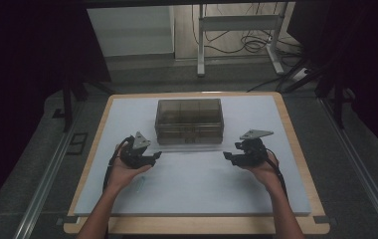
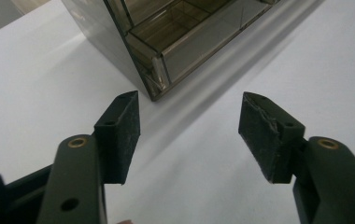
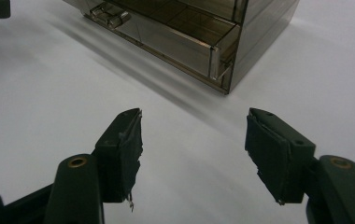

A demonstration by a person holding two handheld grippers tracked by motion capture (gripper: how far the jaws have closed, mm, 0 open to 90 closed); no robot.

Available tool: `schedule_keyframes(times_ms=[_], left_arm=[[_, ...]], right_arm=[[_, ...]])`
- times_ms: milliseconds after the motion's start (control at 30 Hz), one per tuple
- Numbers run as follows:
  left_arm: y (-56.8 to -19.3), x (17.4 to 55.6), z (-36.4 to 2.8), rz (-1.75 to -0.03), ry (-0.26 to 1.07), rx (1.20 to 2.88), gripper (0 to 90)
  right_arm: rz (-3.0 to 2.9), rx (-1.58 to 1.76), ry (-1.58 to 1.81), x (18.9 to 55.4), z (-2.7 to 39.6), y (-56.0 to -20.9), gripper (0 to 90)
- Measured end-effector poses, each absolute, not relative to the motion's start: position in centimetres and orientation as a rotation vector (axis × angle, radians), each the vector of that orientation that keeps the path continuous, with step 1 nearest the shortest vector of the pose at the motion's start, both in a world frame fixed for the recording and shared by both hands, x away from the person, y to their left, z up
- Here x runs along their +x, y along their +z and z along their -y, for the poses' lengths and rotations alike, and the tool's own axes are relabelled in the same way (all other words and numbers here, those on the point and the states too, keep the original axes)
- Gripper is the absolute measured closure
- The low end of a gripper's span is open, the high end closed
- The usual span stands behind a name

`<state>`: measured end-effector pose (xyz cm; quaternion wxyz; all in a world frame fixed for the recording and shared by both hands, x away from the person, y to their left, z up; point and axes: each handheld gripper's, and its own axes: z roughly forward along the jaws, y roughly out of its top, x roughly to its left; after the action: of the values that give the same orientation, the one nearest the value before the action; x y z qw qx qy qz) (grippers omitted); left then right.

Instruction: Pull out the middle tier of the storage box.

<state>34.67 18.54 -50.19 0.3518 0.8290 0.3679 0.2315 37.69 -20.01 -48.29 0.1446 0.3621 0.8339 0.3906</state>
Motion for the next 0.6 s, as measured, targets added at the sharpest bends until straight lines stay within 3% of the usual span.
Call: schedule_keyframes(times_ms=[600], left_arm=[[-50.6, 36.3, -18.3, -0.954, 0.576, 2.143, 45.0]], right_arm=[[-2.431, 0.988, 1.120, 40.6, 19.2, -49.1, 47.4]])
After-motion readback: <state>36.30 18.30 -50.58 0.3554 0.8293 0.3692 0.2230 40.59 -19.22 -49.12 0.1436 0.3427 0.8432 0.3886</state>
